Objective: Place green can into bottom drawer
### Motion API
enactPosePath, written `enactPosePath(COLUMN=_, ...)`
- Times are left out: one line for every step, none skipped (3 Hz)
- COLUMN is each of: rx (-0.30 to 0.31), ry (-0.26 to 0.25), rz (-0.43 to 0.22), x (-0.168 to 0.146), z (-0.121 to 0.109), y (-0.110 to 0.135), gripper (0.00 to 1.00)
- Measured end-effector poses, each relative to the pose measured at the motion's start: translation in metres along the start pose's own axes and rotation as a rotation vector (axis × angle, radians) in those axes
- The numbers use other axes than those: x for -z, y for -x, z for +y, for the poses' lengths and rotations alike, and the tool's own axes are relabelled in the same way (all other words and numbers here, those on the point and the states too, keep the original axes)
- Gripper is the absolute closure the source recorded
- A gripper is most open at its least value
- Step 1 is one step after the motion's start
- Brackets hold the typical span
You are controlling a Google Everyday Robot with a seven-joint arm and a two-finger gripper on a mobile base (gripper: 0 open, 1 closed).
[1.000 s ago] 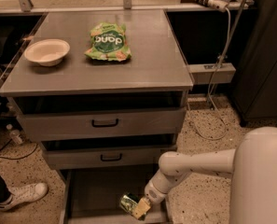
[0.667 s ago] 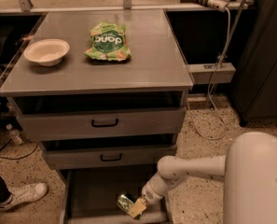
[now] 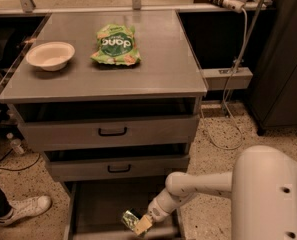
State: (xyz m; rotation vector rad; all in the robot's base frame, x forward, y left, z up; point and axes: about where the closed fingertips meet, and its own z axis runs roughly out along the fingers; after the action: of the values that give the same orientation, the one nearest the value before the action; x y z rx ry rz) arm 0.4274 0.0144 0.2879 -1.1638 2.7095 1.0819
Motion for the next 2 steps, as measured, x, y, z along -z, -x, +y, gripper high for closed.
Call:
enactPosePath(rx=-0.005, ry=0.044, rz=-0.03, x=-0.044, z=-0.021, y=0.019, gripper=1.0)
enactPosePath(rx=-0.011, ry=0.067, rz=-0.055, x=-0.072, z=-0.038, y=0.036, gripper=1.0)
